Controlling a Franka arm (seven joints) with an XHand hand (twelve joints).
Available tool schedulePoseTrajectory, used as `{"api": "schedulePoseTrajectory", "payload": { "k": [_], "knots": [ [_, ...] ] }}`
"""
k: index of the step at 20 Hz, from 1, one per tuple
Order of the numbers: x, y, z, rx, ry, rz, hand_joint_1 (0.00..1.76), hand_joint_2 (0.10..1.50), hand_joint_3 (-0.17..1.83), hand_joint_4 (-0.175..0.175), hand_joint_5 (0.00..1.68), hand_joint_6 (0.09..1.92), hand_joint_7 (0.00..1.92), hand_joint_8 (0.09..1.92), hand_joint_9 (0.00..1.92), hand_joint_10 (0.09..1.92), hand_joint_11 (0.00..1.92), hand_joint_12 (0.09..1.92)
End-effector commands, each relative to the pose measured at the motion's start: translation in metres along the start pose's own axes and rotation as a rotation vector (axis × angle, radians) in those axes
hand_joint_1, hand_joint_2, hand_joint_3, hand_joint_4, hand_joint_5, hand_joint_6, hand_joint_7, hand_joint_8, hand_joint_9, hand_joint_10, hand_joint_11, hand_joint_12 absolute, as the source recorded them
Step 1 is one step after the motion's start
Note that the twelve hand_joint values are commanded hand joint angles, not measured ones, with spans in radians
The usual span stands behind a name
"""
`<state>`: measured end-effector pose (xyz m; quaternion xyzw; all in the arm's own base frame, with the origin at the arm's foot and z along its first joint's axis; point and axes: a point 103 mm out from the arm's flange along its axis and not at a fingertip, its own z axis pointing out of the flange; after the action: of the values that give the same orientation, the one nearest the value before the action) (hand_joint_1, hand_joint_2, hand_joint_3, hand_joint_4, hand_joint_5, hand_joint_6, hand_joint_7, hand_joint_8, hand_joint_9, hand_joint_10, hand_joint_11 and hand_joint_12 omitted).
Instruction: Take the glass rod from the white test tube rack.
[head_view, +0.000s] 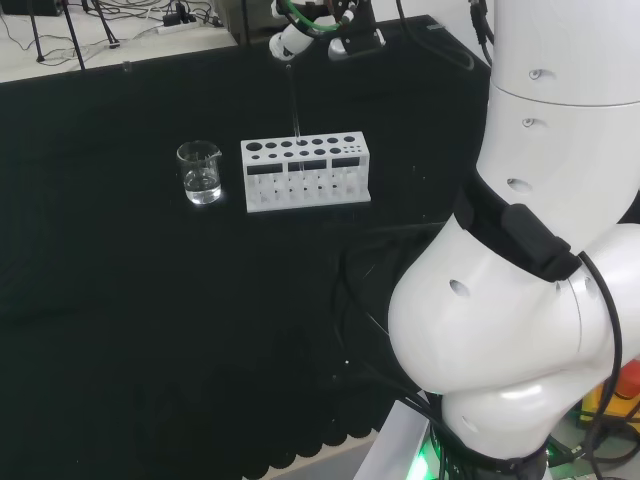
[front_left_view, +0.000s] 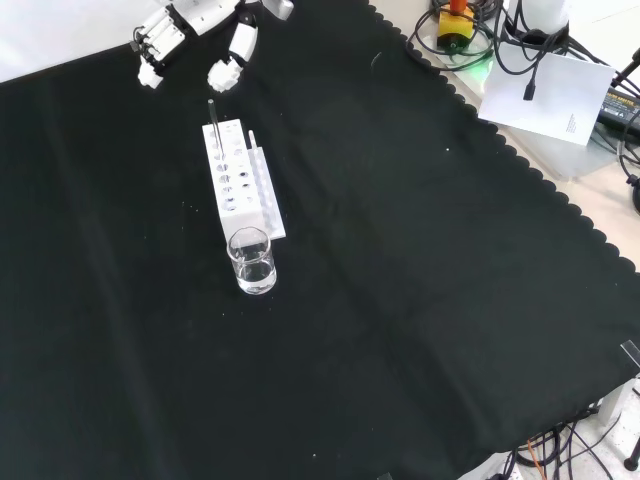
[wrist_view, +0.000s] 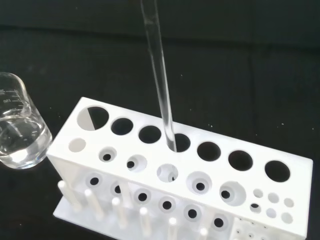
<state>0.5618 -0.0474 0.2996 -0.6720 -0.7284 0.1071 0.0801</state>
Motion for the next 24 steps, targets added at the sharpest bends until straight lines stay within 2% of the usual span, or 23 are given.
{"api": "schedulePoseTrajectory", "payload": {
  "k": [1, 5, 12, 15, 20, 22, 24],
  "knots": [
    [0.002, 0.001, 0.015, 0.021, -0.012, 0.010, 0.48, 1.08, 0.42, -0.175, 0.07, 0.09, 0.00, 0.75, 0.10, 0.90, 0.00, 1.39],
    [0.006, 0.004, 0.030, 0.035, 0.004, -0.015, 0.46, 1.08, 0.42, -0.175, 0.09, 0.09, 0.00, 0.83, 0.14, 0.91, 0.01, 1.41],
    [0.003, 0.007, 0.046, 0.057, 0.004, -0.010, 0.46, 1.08, 0.43, -0.175, 0.14, 0.09, 0.06, 0.93, 0.24, 0.91, 0.09, 1.41],
    [0.003, 0.010, 0.051, 0.045, -0.017, -0.017, 0.52, 1.06, 0.44, -0.175, 0.19, 0.09, 0.16, 0.94, 0.37, 0.87, 0.22, 1.38],
    [0.004, 0.010, 0.052, 0.017, -0.041, -0.028, 0.62, 1.04, 0.47, -0.175, 0.32, 0.09, 0.43, 0.91, 0.65, 0.80, 0.48, 1.31],
    [0.005, 0.010, 0.053, 0.007, -0.046, -0.035, 0.67, 1.02, 0.48, -0.175, 0.41, 0.17, 0.56, 0.90, 0.77, 0.77, 0.59, 1.27],
    [0.007, 0.010, 0.053, -0.006, -0.050, -0.041, 0.70, 1.01, 0.49, -0.175, 0.43, 0.45, 0.66, 0.88, 0.86, 0.74, 0.67, 1.25]
  ]
}}
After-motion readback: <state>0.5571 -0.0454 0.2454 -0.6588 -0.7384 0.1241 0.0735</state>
